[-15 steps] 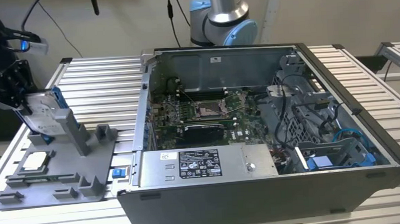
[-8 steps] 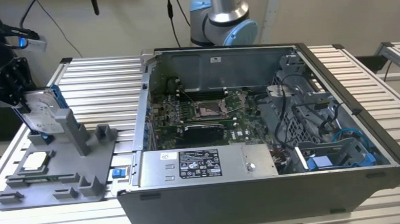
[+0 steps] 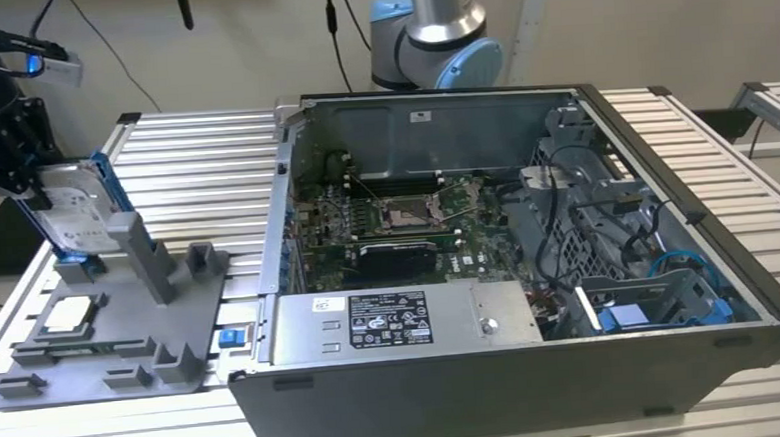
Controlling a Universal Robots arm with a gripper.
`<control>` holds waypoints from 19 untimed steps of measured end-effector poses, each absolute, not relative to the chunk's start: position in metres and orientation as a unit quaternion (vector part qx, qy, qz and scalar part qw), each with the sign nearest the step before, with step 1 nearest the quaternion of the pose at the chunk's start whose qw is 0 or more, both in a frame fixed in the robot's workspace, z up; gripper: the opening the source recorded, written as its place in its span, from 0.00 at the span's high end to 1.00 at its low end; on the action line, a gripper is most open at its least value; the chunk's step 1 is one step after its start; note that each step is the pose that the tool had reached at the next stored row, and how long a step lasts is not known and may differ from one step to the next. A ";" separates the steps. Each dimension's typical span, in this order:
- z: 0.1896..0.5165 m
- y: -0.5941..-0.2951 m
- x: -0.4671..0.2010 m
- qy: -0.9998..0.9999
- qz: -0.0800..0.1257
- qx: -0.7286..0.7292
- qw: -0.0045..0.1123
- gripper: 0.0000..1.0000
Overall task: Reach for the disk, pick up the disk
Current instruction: 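Pick up the disk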
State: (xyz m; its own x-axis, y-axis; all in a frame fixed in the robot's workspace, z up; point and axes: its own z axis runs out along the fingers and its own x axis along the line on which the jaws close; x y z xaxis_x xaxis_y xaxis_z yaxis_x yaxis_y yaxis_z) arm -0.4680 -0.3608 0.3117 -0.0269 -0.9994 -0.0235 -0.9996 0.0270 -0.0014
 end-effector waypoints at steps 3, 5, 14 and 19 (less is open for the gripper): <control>0.319 -0.361 -0.468 0.717 0.008 -0.697 0.009 1.00; 0.323 -0.361 -0.468 0.717 0.008 -0.697 0.009 1.00; 0.339 -0.361 -0.468 0.717 0.008 -0.697 0.009 1.00; 0.347 -0.361 -0.468 0.717 0.008 -0.697 0.009 1.00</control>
State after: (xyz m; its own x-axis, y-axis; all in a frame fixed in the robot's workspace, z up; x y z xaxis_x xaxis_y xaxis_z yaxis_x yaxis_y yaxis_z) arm -0.4680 -0.3608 0.3471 -0.0271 -0.9994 -0.0235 -0.9996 0.0271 -0.0014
